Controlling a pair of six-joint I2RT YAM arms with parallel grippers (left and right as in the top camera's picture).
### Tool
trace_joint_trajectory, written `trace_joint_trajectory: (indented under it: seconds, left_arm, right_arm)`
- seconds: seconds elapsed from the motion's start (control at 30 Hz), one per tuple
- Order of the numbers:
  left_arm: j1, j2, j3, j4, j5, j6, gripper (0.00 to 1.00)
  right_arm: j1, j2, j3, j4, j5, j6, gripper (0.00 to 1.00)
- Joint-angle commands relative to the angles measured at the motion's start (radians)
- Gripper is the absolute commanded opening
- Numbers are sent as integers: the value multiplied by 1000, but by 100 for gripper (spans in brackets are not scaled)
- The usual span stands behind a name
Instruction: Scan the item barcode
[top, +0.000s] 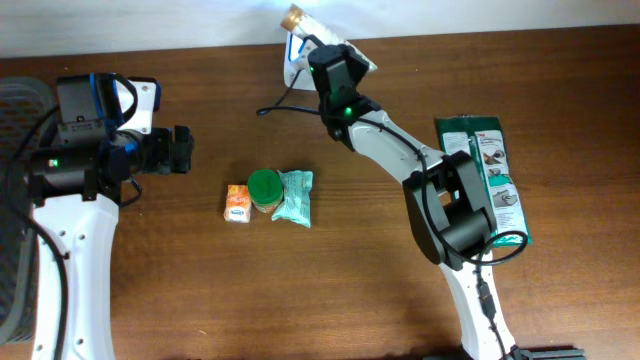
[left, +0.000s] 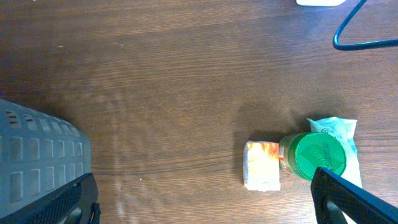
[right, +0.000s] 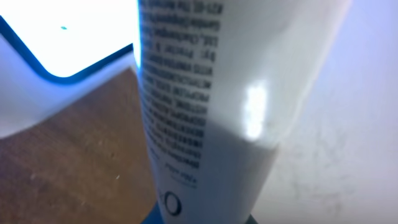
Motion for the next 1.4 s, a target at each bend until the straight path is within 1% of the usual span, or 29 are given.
trace_joint_trajectory:
  seconds: [0.0, 0.1, 0.27, 0.33, 0.4, 0.47, 0.53, 0.63, 0.73, 0.77, 0.8, 0.83, 0.9, 1.0, 1.07, 1.13, 1.17, 1.37]
  left_arm:
    - [4, -2, 8, 1, -3, 16, 99]
    - [5, -2, 8, 1, -3, 16, 99]
    - [4, -2, 8, 1, -3, 16, 99]
    - [5, -2, 8, 1, -3, 16, 99]
    - [4, -2, 8, 1, -3, 16, 99]
    - [4, -2, 8, 1, -3, 16, 99]
    - [5, -2, 8, 1, -3, 16, 99]
    - [4, -2, 8, 1, -3, 16, 99]
    - [4, -2, 8, 1, -3, 16, 99]
    - [4, -2, 8, 1, -3, 16, 99]
    - [4, -2, 8, 1, -3, 16, 99]
    - [4, -2, 8, 1, -3, 16, 99]
    - [4, -2, 8, 1, -3, 16, 99]
    - [5, -2, 8, 1, -3, 16, 99]
    - [4, -2, 8, 1, -3, 16, 99]
    - [4, -2, 8, 1, -3, 16, 99]
    - [4, -2, 8, 1, -3, 16, 99]
    - [5, -2, 8, 1, -3, 16, 99]
  right_arm:
    - [10, -10, 65, 25, -64, -138, 4]
    - [10, -9, 65, 28, -63, -143, 4]
    - [10, -10, 65, 17, -23, -104, 4]
    - [10, -24, 65, -5, -10, -52, 4]
    - [10, -63, 65, -83, -18, 46, 4]
    - [8, -124, 65, -192, -45, 140, 4]
    - [1, -200, 65, -315, -88, 264, 4]
    - [-4, -280, 65, -466, -154, 397, 4]
    - [-28, -386, 65, -711, -333, 614, 4]
    - [-39, -410, 65, -776, -388, 667, 4]
    - [-63, -446, 65, -893, -476, 742, 4]
    - [-81, -468, 65, -984, -545, 776, 4]
    - [-114, -486, 65, -1123, -634, 787, 4]
    - [-192, -483, 43, -1368, -716, 814, 4]
    - [-234, -483, 5, -1418, -718, 832, 4]
    - [-271, -483, -37, -1436, -719, 837, 4]
    - [-303, -483, -74, -1439, -719, 862, 4]
    - [-455, -483, -257, -1384, -726, 869, 4]
